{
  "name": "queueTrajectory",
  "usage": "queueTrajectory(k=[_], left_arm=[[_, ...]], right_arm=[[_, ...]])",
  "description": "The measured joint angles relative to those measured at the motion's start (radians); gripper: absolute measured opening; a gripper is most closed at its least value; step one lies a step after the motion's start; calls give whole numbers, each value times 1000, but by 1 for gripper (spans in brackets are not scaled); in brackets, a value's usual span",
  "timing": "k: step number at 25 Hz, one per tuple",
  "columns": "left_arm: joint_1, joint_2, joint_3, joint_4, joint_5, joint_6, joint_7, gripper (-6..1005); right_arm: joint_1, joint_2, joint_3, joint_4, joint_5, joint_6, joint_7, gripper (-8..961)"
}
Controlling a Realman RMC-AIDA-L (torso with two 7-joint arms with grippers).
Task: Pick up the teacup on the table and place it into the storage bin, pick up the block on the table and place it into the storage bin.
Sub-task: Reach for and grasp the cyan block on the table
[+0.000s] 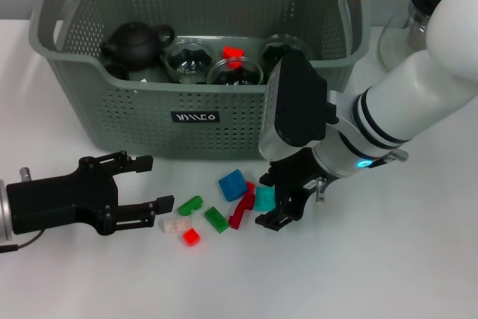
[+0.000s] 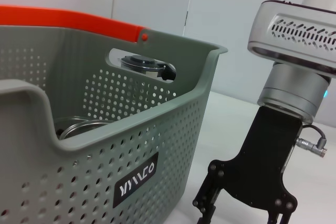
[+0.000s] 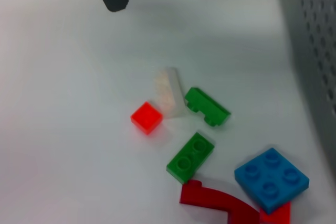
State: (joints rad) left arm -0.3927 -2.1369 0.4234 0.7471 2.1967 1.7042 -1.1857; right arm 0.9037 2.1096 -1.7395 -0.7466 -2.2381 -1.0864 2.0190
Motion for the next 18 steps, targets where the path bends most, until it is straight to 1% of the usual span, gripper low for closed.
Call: queueTrajectory(k=[1, 7, 18], left_arm=[[0, 0, 0, 0, 0, 0, 0, 814], [0, 0, 0, 0, 0, 0, 0, 814], [0, 0, 0, 0, 0, 0, 0, 813]], right_arm=[[1, 0, 0, 4, 0, 2, 0, 824], [7, 1, 0, 14, 0, 5, 1, 659], [8, 1, 0, 16, 1, 5, 1, 664]])
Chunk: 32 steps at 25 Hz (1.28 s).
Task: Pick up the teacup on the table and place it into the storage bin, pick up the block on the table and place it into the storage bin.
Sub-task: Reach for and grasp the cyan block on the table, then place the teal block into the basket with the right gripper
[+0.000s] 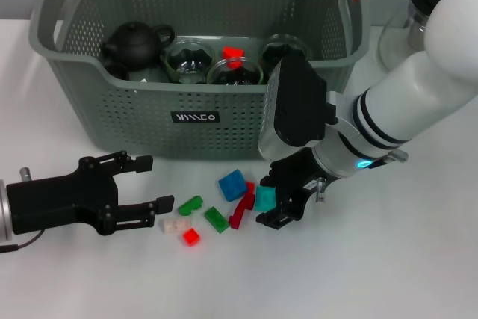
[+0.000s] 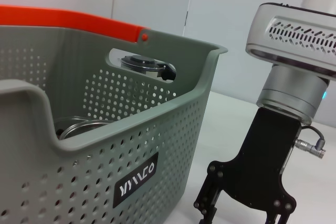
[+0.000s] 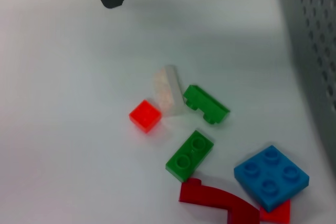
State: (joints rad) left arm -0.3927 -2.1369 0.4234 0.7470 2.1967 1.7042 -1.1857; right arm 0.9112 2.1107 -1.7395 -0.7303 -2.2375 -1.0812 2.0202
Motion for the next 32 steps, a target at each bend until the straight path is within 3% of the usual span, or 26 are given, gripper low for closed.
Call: queueTrajectory(k=[13, 19, 22, 26, 32], left_arm=[[0, 0, 0, 0, 0, 0, 0, 814], [0, 0, 0, 0, 0, 1, 0, 814], [0, 1, 0, 0, 0, 1, 0, 813], [0, 2, 0, 0, 0, 2, 0, 813], [0, 3, -2, 0, 1, 3, -2, 813]], right_arm=[[-1, -3, -1, 2, -7, 16, 32, 574], [1, -8, 9, -11, -7, -25, 37, 422], [-3, -9, 17, -35, -6, -50, 37, 421], [-8, -13, 59, -81, -14, -144, 49, 421], [-30, -15, 163, -257, -81, -409, 105, 422]])
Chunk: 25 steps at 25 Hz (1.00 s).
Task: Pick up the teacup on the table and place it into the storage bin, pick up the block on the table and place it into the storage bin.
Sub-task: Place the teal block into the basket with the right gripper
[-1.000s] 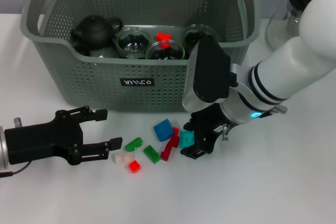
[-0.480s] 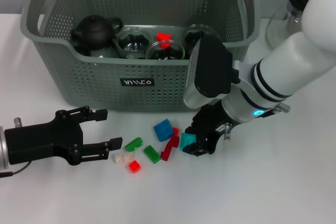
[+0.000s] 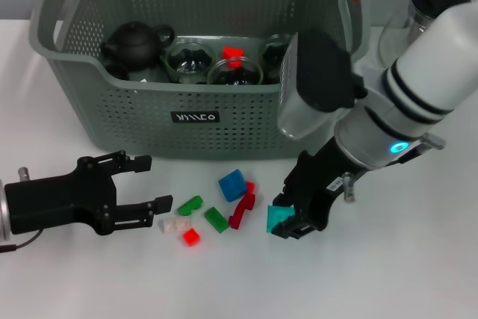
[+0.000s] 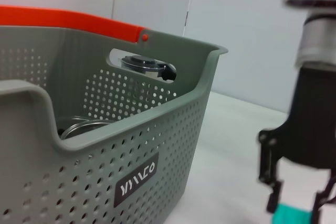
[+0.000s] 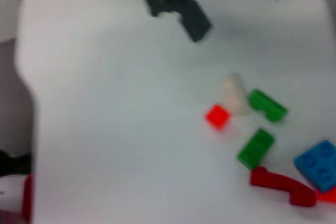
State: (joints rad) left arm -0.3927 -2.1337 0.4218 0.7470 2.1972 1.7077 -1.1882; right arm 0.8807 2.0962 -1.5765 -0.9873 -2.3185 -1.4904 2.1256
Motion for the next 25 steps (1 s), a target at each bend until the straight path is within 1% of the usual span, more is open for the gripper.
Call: queueTrajectory(k=[2, 3, 4, 7, 11, 16, 19, 22, 25], left_arm=[[0, 0, 0, 1, 0, 0, 0, 813], [0, 0, -2, 2, 0, 1, 0, 813], [0, 0, -5, 3, 1, 1, 0, 813], [0, 2, -18, 6, 1, 3, 0, 814], [0, 5, -36, 10, 3, 3, -1, 814], [2, 7, -46, 13, 3, 4, -1, 813], [3, 8, -50, 15, 4, 8, -1, 813], [3, 9, -50, 17, 6, 10, -1, 813], [0, 9, -50, 17, 6, 12, -1, 813]], right_arm=[[-7, 0, 29, -76, -3, -86, 24, 422], [-7, 2, 60, -139, -1, -155, 44, 422], [-7, 2, 60, -139, -1, -155, 44, 422], [7, 5, 108, -257, 11, -245, 87, 422], [37, 6, 169, -366, 30, -277, 117, 421], [72, 8, 248, -425, 33, -226, 114, 421], [75, 6, 286, -441, 33, -152, 111, 422], [78, 5, 312, -424, 22, -59, 113, 423], [79, 4, 316, -366, 2, 59, 118, 423]])
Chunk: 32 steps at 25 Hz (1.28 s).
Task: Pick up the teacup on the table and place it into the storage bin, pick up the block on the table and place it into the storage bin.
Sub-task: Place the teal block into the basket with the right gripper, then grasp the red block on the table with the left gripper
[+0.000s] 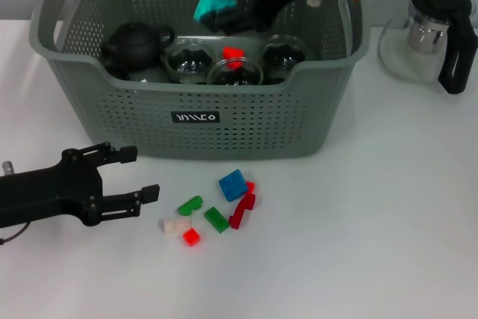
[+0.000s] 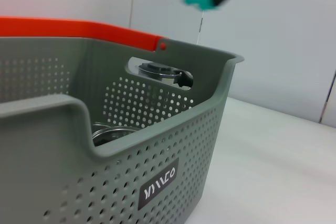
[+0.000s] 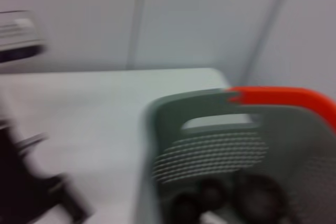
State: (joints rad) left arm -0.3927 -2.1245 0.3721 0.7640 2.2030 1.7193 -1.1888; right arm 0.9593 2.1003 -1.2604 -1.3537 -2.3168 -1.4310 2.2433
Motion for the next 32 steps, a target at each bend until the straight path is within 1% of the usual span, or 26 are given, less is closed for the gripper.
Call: queueTrajectory(k=[2, 6, 9, 12, 16, 22, 24, 26, 30, 32], left_arm=[[-3, 1, 2, 0, 0, 0, 0, 813], [-7, 1, 4, 0, 0, 0, 0, 814], [-7, 2, 5, 0, 0, 0, 0, 814], [-8, 4, 5, 4, 0, 0, 0, 814], [-8, 8, 5, 6, 0, 0, 0, 814], [-9, 8, 3, 8, 0, 0, 4, 814], [-9, 9, 1, 9, 0, 0, -1, 814], [-9, 9, 2, 14, 0, 5, -8, 813], [-7, 11, 5, 43, 8, 48, -25, 813], [-8, 15, 5, 68, 22, 94, -38, 813]], right_arm=[[6, -1, -3, 67, -12, 94, 5, 423], [45, -3, -1, 230, -30, 242, 15, 422], [74, -5, 5, 328, -43, 291, 16, 424], [79, -4, 9, 349, -61, 300, 30, 429], [77, -4, 7, 350, -93, 302, 62, 436], [60, 0, 4, 327, -87, 318, 54, 731], [42, 0, 1, 293, -53, 308, 47, 820], [7, 0, -4, 233, 15, 281, 22, 909], [-81, -3, 2, 101, 179, 198, -48, 917], [-127, -5, 13, 57, 257, 142, -88, 921]])
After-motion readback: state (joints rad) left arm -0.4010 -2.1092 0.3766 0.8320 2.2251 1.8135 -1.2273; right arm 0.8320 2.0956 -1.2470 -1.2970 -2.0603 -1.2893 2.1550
